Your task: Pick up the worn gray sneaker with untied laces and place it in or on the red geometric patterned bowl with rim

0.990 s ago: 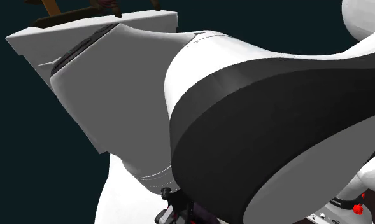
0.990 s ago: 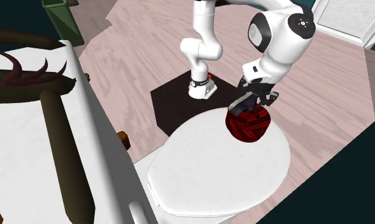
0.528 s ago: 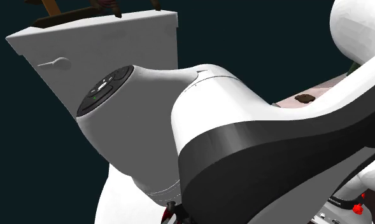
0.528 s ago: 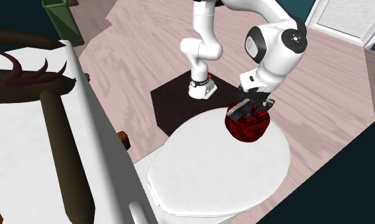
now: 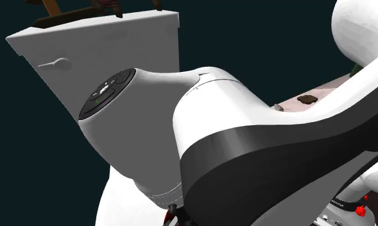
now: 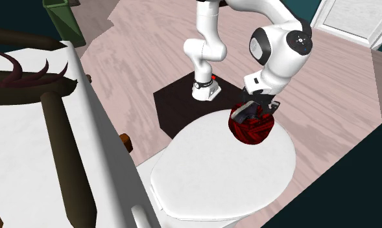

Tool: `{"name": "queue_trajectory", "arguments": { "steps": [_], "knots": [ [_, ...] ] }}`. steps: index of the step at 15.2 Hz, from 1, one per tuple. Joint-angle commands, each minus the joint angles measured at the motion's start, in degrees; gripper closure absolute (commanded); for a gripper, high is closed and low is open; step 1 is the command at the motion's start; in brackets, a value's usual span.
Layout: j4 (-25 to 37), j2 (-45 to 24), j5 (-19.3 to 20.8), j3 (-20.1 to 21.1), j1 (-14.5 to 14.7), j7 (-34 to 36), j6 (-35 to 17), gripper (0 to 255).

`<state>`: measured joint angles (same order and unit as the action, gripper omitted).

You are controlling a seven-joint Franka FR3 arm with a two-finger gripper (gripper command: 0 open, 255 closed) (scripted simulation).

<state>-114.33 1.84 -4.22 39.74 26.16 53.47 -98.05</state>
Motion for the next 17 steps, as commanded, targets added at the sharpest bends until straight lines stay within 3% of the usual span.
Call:
{"name": "queue_trajectory", "arguments": {
  "steps": [1,5,9,17],
  "knots": [
    [0.0,0.0,0.0,0.0,0.0,0.0,0.0,0],
    [0.0,0.0,0.0,0.0,0.0,0.0,0.0,0],
    [8.5,-1.6,1.0,0.0,0.0,0.8,7.3,0],
    [8.5,-1.6,1.0,0.0,0.0,0.8,7.3,0]
  ]
}}
